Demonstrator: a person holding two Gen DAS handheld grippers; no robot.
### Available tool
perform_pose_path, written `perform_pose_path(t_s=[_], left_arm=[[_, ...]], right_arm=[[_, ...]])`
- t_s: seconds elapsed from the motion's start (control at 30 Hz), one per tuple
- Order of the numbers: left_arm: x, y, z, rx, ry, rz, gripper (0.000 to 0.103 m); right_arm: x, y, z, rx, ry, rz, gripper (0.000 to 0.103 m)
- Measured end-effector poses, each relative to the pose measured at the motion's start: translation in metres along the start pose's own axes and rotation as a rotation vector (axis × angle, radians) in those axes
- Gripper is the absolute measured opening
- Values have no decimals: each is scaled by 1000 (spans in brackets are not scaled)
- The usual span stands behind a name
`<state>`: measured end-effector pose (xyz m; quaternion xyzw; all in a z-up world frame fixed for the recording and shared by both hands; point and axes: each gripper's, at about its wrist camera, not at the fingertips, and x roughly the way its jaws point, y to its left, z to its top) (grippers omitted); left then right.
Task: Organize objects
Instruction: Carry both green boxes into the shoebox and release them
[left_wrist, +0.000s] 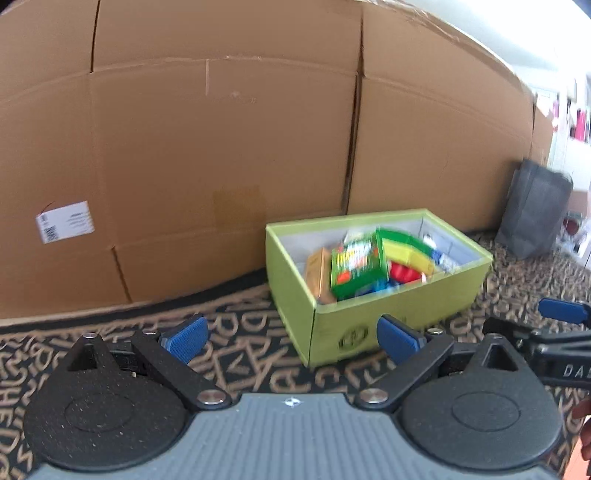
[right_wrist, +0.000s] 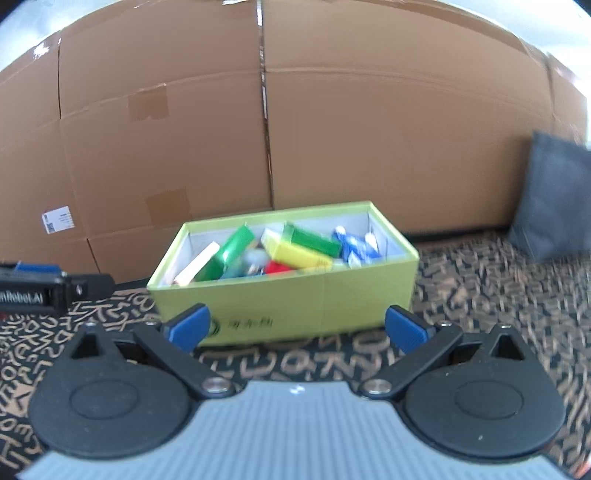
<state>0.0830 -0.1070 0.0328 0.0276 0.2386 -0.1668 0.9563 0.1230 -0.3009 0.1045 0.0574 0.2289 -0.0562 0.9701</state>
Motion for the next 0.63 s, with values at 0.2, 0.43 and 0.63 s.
perform_pose_path(t_s=[0.2,0.43,0.63], left_arm=[[-19,-1,-23,-28,26,8,101],[-25,-5,-30,-14,34,7,101],[-25,-2,-32,-33,44,-3,101]], right_arm=[[-24,9,-18,15,17,-34,103],[-30,21,-21,-46,37,-67,103],[-28,28,-23,-74,39,-81,103]])
